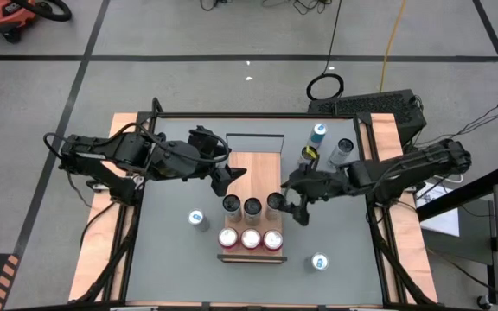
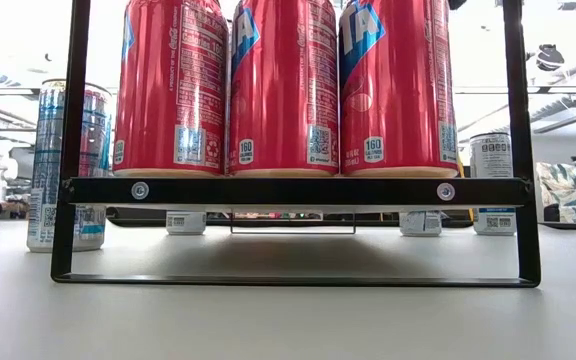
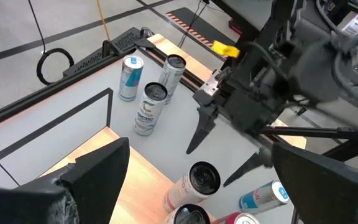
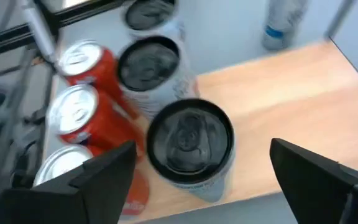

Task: Sort soda cans
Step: Put the white pink soda can on the shelf and align it with the other white pink soda cans

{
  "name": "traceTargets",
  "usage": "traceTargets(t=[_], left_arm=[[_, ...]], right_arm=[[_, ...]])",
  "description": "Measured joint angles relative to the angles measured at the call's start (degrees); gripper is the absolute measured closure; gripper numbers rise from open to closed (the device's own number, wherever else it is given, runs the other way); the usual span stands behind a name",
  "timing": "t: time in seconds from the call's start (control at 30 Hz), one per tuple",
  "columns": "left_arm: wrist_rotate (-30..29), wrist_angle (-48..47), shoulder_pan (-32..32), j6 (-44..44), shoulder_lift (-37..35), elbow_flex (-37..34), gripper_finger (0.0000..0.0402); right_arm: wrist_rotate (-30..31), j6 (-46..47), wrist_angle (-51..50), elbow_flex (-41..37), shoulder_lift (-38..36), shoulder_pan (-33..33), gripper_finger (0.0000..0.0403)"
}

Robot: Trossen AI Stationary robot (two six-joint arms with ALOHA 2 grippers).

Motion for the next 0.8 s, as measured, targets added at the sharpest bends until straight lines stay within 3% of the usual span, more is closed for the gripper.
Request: traceTargets(t=[0.33, 0.8], left_arm=[[0.0, 0.0, 0.0, -0.1, 0.0, 0.0, 0.0009], [0.0, 0.0, 0.0, -0.1, 0.0, 0.0, 0.0009]], right_arm=[[-27.9, -27.5, -4.5, 3.1, -1.0, -10.5, 0.0058], [-34.8, -54.4, -17.9, 13.2, 10.6, -15.0, 0.0022]])
